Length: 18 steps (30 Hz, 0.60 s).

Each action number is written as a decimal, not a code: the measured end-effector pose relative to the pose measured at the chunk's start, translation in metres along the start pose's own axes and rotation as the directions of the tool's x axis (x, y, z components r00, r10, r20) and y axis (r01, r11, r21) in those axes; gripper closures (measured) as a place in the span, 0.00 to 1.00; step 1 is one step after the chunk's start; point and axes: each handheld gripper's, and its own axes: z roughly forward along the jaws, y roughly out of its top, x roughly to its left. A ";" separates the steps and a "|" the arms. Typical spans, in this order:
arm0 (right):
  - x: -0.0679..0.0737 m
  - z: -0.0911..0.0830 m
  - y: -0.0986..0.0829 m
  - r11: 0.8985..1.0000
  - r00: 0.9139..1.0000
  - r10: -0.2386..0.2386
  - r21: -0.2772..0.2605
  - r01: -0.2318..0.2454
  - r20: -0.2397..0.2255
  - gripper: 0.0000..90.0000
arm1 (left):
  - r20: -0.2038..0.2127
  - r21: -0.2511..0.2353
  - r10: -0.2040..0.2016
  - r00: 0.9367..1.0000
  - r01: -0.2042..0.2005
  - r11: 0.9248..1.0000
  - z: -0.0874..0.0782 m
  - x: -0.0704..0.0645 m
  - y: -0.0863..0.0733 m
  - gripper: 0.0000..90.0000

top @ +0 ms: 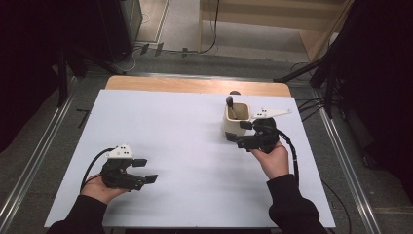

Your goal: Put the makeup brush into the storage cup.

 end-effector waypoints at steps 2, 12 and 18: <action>0.002 0.000 -0.003 1.000 1.000 -0.012 -0.001 0.012 -0.014 0.28 | -0.004 -0.001 -0.001 1.000 0.001 1.000 0.000 0.000 0.000 0.28; 0.010 0.000 -0.016 0.999 0.997 -0.039 -0.005 0.039 -0.063 0.28 | -0.005 -0.002 0.001 1.000 -0.001 1.000 0.000 0.000 0.000 0.29; 0.010 0.000 -0.026 0.999 0.996 -0.042 0.003 0.042 -0.084 0.27 | -0.006 -0.002 0.002 1.000 -0.002 1.000 -0.001 0.000 0.000 0.28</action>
